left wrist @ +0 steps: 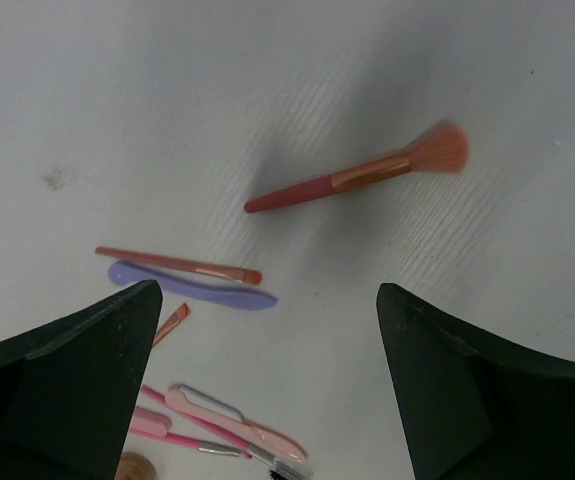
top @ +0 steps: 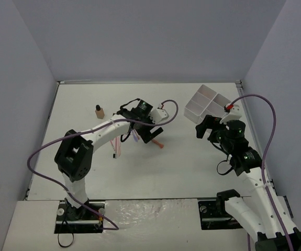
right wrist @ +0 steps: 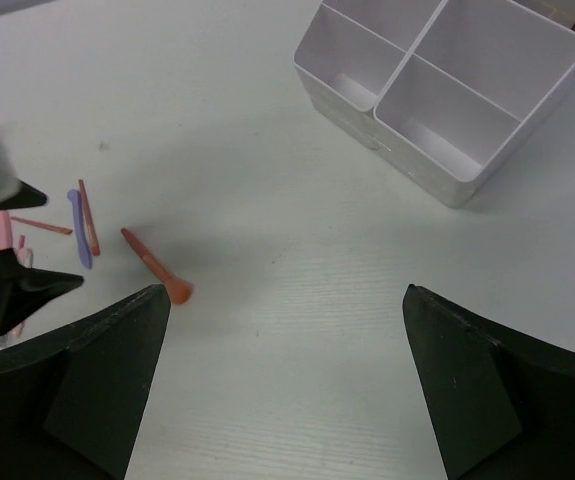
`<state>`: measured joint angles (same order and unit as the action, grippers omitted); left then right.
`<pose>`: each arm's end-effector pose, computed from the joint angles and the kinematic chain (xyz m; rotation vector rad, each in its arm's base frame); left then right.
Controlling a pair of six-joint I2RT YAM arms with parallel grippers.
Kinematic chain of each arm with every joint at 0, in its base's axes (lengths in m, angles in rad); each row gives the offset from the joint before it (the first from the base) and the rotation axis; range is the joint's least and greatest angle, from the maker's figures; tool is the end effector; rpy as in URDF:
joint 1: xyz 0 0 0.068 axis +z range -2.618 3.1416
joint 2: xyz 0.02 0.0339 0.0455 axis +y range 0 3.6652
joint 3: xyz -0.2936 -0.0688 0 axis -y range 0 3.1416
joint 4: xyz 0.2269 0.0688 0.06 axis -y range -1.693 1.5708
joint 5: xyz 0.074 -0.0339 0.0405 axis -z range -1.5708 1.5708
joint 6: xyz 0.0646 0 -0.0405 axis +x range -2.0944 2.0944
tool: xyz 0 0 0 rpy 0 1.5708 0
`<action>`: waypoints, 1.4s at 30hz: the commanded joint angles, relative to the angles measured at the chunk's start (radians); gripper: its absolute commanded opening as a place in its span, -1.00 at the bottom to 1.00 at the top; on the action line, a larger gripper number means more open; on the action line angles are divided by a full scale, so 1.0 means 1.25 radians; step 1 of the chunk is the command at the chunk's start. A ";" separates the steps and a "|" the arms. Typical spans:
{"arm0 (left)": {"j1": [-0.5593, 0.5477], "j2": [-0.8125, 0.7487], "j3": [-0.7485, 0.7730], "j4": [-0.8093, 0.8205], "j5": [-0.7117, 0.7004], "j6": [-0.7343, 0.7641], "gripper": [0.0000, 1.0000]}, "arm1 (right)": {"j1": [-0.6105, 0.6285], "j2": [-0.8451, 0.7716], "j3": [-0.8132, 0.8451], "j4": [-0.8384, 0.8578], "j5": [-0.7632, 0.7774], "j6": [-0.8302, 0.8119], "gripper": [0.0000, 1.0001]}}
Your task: Organize the makeup
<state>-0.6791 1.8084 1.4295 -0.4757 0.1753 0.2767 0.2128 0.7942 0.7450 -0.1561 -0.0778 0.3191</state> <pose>0.3139 -0.2678 0.2669 1.1960 2.1343 -0.3934 0.1742 0.0428 0.3435 0.0387 1.7975 0.4516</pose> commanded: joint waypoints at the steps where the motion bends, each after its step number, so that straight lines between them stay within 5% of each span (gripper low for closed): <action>1: -0.015 0.065 0.107 -0.026 0.068 0.090 0.65 | -0.002 -0.052 -0.033 0.030 0.009 0.092 1.00; 15: -0.039 0.202 0.126 -0.026 0.110 0.100 0.09 | -0.003 -0.064 -0.047 0.010 0.006 0.092 1.00; 21: -0.058 0.184 0.051 0.037 0.086 0.066 -0.47 | -0.003 -0.033 -0.046 0.012 -0.009 0.092 1.00; 29: -0.059 0.107 -0.042 0.124 0.091 0.000 -0.97 | -0.003 -0.017 -0.032 0.018 -0.044 0.086 1.00; 42: -0.062 -0.197 -0.184 0.483 0.099 -0.275 -1.00 | 0.009 0.204 0.071 0.173 -0.293 0.183 0.86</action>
<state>-0.7465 1.7019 1.1756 -0.1247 0.2837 0.0963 0.2111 0.9812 0.7405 -0.1065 -0.3239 0.4871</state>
